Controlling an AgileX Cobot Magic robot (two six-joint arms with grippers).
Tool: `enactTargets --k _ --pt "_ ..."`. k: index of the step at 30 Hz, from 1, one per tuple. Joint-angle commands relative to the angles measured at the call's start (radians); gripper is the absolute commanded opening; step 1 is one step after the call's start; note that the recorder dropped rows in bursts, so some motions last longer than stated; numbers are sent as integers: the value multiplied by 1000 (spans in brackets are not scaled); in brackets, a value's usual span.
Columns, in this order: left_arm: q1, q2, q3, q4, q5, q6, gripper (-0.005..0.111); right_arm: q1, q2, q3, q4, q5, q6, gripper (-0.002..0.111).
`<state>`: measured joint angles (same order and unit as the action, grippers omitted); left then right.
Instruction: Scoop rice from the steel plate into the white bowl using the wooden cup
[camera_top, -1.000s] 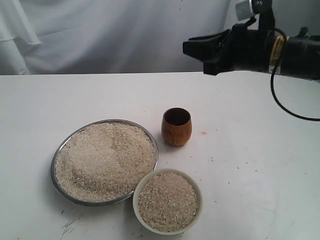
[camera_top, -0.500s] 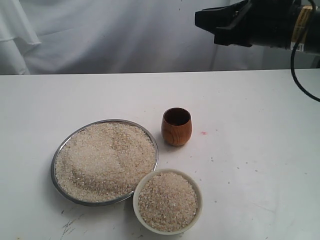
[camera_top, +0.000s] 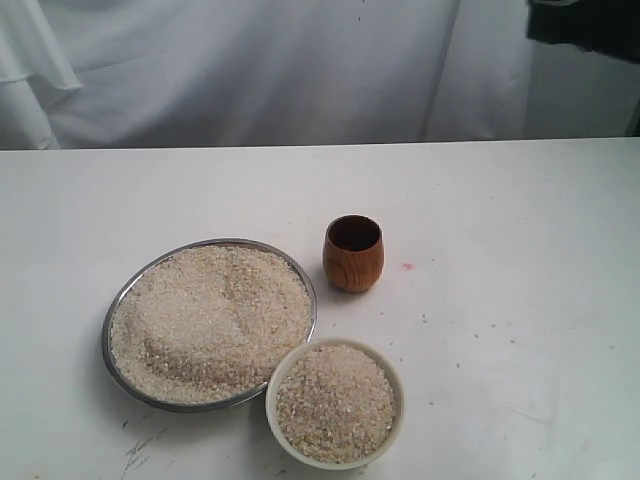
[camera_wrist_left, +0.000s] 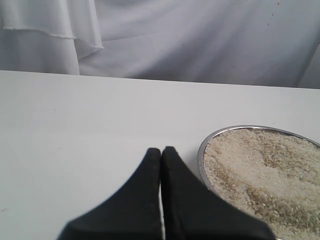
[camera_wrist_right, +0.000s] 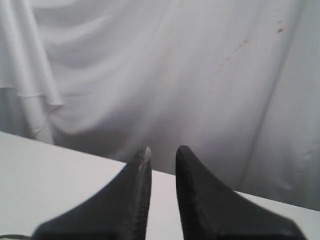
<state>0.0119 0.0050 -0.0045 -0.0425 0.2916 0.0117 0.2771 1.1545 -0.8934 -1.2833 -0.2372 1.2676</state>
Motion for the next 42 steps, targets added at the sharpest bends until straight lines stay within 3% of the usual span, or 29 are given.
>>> enactTargets --k 1,7,16,18,21,23,30,42 --pt "-2 -5 5 -1 -6 -3 0 -2 -278 151 6 153 3 17" --pt "-2 -5 5 -1 -6 -3 0 -2 -601 394 6 194 3 17" --pt "-2 -5 5 -1 -6 -3 0 -2 -839 643 60 189 -4 17" --pt "-2 -5 5 -1 -6 -3 0 -2 -849 673 315 231 -211 17" --pt "-2 -5 5 -1 -6 -3 0 -2 -857 697 923 309 -823 17" --pt "-2 -5 5 -1 -6 -3 0 -2 -871 704 1105 341 -1050 17" --pt "-2 -5 5 -1 -6 -3 0 -2 -971 720 1115 404 -1118 17" --pt "-2 -5 5 -1 -6 -3 0 -2 -1155 893 1165 431 -1154 17"
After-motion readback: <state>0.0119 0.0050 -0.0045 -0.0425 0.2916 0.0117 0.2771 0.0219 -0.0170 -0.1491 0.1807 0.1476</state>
